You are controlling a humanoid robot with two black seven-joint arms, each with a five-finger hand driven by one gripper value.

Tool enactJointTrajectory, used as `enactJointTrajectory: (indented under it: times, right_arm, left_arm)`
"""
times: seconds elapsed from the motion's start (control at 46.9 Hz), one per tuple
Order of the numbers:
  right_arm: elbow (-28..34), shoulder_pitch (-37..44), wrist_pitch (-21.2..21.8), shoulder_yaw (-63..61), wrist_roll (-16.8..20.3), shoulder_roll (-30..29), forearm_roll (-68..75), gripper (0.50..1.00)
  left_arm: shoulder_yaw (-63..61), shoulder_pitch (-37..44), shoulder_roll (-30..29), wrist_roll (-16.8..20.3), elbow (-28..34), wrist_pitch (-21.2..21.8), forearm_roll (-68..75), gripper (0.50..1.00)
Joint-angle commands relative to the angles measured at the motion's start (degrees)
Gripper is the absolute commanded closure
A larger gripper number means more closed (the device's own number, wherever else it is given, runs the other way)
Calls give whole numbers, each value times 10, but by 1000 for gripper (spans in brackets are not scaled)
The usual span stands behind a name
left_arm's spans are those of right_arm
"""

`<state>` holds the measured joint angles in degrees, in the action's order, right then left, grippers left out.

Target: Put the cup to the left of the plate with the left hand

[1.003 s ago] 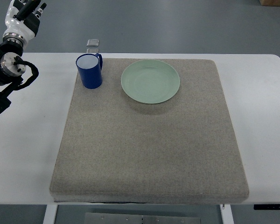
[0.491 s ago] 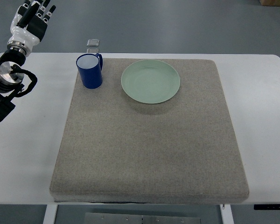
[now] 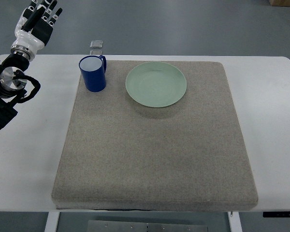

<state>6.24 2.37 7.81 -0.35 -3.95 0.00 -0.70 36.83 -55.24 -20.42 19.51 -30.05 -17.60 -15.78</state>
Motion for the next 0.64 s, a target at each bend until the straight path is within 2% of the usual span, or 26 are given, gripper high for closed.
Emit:
enactJointTrajectory:
  times: [0.0, 0.256, 0.619]
  right_arm:
    - [0, 0, 0, 0, 0, 0, 0, 566]
    - [0, 0, 0, 0, 0, 0, 0, 566]
    - [9, 4, -5, -4, -4, 0, 0, 566]
  left_arm:
    - [0, 7, 3, 0, 1, -9, 10, 500]
    - [0, 16, 36, 0, 39, -17, 22, 500]
    - [-1, 20, 41, 0, 47, -16, 26, 500]
